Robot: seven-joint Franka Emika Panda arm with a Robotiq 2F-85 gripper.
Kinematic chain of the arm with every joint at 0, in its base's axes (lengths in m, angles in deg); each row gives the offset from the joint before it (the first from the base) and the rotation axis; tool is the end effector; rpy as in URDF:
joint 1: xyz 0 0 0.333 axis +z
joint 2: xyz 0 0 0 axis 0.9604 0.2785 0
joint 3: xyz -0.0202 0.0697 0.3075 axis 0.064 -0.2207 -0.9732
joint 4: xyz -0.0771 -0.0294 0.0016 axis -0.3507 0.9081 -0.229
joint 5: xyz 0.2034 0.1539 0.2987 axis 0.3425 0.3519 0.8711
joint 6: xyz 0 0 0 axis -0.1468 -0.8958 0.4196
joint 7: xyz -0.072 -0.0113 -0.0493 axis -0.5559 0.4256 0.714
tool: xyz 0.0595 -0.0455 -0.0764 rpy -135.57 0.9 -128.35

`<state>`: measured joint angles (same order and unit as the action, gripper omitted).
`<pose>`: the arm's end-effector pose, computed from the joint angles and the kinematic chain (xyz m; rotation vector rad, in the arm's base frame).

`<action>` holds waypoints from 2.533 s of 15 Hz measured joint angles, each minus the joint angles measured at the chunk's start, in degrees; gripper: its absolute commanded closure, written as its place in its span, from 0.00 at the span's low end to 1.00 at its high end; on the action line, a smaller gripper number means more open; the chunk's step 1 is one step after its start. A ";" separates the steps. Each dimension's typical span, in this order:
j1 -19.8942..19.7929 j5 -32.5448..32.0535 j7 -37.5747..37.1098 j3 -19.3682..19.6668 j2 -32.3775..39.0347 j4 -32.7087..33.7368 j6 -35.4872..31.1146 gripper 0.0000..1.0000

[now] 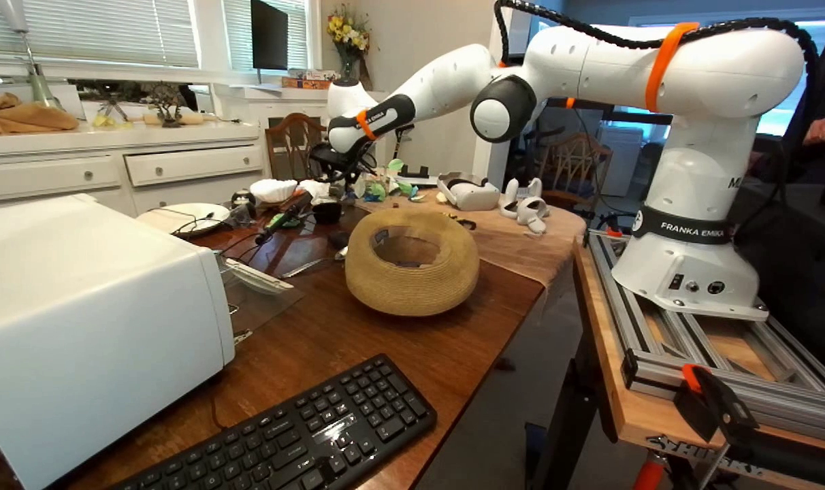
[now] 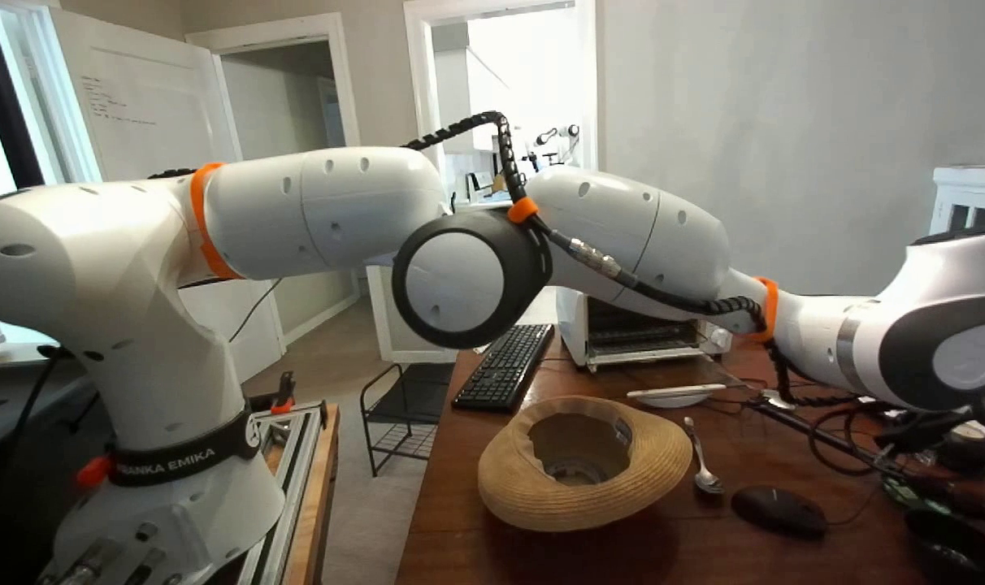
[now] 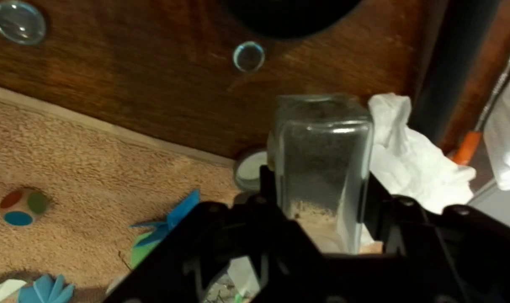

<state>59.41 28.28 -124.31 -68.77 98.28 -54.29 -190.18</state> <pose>0.7815 -0.2811 0.1426 2.2007 -1.9665 0.7297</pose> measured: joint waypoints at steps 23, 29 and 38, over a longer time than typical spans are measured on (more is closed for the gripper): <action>19.09 -12.67 -9.31 12.91 0.00 -1.78 -0.04 0.76; 23.68 -21.51 -3.72 9.88 -0.08 1.30 -2.76 0.76; 23.34 -19.90 13.97 4.87 -1.53 4.28 -24.10 0.76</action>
<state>82.74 8.38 -110.34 -63.91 96.75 -50.01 -214.28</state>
